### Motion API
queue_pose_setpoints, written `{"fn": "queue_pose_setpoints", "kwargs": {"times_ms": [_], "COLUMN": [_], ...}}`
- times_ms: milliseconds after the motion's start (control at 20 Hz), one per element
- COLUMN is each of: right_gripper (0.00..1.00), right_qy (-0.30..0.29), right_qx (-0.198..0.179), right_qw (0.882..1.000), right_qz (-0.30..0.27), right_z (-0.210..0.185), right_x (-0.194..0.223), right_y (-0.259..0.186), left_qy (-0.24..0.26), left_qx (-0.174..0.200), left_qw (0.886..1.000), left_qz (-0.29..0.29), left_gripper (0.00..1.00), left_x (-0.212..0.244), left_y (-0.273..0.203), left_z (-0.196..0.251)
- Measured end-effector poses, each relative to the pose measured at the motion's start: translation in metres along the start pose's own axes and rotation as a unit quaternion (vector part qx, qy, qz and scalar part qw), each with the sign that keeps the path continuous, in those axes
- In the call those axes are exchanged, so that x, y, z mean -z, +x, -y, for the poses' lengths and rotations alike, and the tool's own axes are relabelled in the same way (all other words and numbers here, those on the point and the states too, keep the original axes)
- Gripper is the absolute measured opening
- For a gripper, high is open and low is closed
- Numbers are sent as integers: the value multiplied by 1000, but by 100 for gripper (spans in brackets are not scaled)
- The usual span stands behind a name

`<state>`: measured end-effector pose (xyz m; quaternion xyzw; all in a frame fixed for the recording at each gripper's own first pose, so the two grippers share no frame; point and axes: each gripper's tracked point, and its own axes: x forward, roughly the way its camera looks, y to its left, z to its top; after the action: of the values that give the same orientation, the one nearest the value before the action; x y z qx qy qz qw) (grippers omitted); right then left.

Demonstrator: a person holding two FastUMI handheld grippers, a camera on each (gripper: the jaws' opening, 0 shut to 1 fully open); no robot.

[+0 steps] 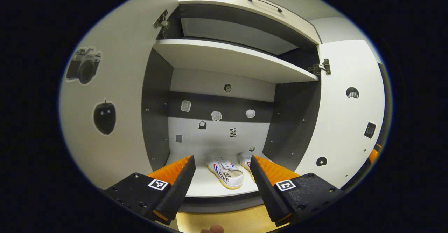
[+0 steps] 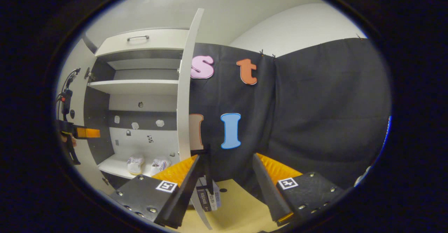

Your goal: Grab one shoe with the right hand and put it into the shoe cabinet, grab the other shoe with the left hand and put it into the shoe cabinet; then close the right door with the right hand and the left door with the left hand.

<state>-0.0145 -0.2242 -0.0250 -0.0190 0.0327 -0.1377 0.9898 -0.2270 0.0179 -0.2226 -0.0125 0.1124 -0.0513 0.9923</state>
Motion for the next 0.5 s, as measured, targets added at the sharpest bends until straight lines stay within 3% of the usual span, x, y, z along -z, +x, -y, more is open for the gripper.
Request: {"fn": "queue_pose_setpoints", "kwargs": {"times_ms": [250, 300, 350, 500], "right_gripper": [88, 86, 75, 78], "right_qy": [5, 8, 5, -9], "right_qx": [-27, -26, -26, -32], "right_qw": [1000, 1000, 1000, 999], "right_qz": [-5, -5, -5, -3], "right_z": [-5, -5, -5, -9], "right_x": [-1, 1, 1, 0], "right_y": [2, 1, 3, 1], "left_qy": [2, 3, 5, 8], "left_qx": [-2, -1, -3, 1], "left_qw": [1000, 1000, 1000, 1000], "left_qz": [7, 9, 11, 17], "left_gripper": [96, 96, 95, 95], "left_x": [-2, -4, -5, -11], "left_y": [-7, -10, -12, -21], "left_z": [-1, -2, -3, -2]}}
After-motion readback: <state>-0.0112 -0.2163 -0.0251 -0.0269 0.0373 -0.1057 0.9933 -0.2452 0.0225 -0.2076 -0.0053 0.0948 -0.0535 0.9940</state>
